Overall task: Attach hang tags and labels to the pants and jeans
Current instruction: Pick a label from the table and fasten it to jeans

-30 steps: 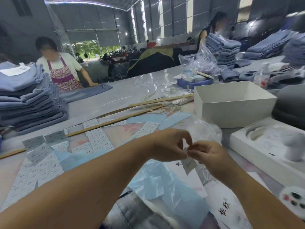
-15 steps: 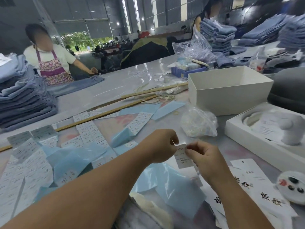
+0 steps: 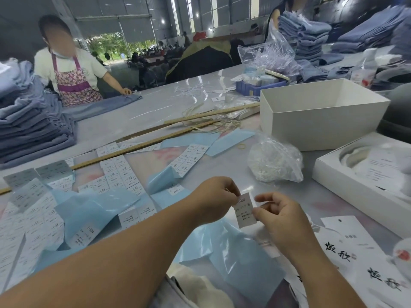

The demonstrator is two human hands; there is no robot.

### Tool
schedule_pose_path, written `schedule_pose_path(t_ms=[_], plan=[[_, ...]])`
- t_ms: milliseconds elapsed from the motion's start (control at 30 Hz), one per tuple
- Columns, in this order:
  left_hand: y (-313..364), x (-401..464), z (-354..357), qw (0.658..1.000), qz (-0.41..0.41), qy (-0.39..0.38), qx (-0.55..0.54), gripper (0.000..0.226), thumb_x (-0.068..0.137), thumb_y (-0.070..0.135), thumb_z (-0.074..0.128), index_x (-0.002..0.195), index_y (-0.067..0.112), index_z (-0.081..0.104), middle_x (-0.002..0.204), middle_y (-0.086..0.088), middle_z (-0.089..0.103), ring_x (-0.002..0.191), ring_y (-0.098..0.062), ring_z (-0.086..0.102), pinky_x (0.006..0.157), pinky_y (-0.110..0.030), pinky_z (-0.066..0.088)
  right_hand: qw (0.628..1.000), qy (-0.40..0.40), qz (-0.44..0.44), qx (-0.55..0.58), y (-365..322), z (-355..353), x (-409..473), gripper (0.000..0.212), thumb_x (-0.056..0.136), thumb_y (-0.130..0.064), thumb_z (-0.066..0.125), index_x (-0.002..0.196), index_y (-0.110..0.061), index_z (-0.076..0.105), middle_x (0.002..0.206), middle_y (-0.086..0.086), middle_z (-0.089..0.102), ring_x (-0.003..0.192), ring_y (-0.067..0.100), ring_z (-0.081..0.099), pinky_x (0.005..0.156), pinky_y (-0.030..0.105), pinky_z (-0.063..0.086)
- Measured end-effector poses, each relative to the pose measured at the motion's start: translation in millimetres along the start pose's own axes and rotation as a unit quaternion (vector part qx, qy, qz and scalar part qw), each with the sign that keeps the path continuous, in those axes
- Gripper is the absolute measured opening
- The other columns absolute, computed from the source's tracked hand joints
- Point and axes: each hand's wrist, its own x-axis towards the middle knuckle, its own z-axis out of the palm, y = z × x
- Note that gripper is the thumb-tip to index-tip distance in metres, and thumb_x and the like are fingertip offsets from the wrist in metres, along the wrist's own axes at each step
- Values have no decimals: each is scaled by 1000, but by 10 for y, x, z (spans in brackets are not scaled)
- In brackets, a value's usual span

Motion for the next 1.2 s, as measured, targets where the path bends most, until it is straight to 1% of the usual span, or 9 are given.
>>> schedule_pose_path(t_ms=[133, 367, 467, 600, 667, 900, 967, 1067, 1200], plan=[[-7, 3, 18, 1000, -3, -4, 3, 23, 96, 11, 49, 79, 24, 57, 88, 5, 62, 74, -12, 49, 60, -21, 43, 1000, -1, -3, -8, -23, -27, -5, 20, 84, -9, 69, 91, -26, 63, 72, 4, 72, 75, 19, 71, 69, 41, 56], [-45, 1, 67, 998, -1, -5, 58, 25, 96, 13, 48, 80, 30, 55, 84, 13, 57, 74, -9, 49, 55, -19, 38, 999, -31, -20, -22, -37, -75, -15, 26, 81, 0, 65, 90, -25, 63, 68, 12, 62, 75, 29, 67, 71, 47, 56], [-63, 4, 84, 997, 0, -10, 75, 25, 97, 15, 47, 80, 32, 53, 85, 14, 56, 76, -10, 51, 53, -18, 37, 998, -36, -29, -43, -13, -58, -13, 26, 80, 0, 65, 88, -25, 64, 67, 10, 62, 71, 27, 65, 67, 43, 56], [-79, -6, 99, 995, 10, -10, 95, 21, 98, 17, 45, 86, 31, 54, 91, 10, 57, 75, -9, 51, 54, -18, 38, 996, -46, -46, -60, 35, -43, -4, 26, 79, 1, 64, 82, -24, 65, 67, 5, 62, 54, 6, 55, 47, 17, 46], [-89, -13, 110, 994, 14, -10, 105, 18, 98, 18, 45, 91, 30, 55, 94, 9, 57, 75, -8, 50, 55, -19, 39, 995, -46, -52, -67, 55, -36, 3, 24, 78, 1, 63, 80, -23, 65, 65, 3, 61, 51, 1, 52, 44, 12, 41], [-120, -49, 145, 990, 20, -14, 138, 12, 98, 19, 50, 99, 31, 54, 116, 2, 62, 85, -14, 53, 60, -17, 41, 991, -46, -67, -107, 90, -26, -5, 21, 77, -3, 64, 74, -24, 64, 62, -10, 61, 53, 2, 52, 46, 14, 41], [-129, -56, 166, 990, 28, -8, 141, 11, 97, 21, 51, 101, 30, 55, 116, 2, 63, 90, -16, 55, 62, -18, 42, 990, -39, -72, -116, 88, -31, -2, 21, 75, -4, 64, 72, -25, 64, 62, -8, 61, 54, 5, 51, 49, 19, 43], [-137, -66, 194, 988, 39, -4, 149, 15, 95, 21, 54, 109, 27, 58, 115, 3, 62, 92, -16, 54, 71, -22, 43, 989, -34, -76, -122, 86, -40, 6, 21, 74, -3, 64, 71, -24, 63, 58, -10, 60, 51, 3, 50, 48, 13, 39], [-140, -90, 198, 988, 46, -9, 147, 22, 93, 23, 58, 114, 26, 58, 110, 6, 59, 91, -15, 52, 66, -20, 40, 989, -27, -79, -124, 89, -38, 2, 21, 74, -3, 65, 71, -24, 63, 59, -12, 61, 51, 2, 51, 49, 17, 41]])
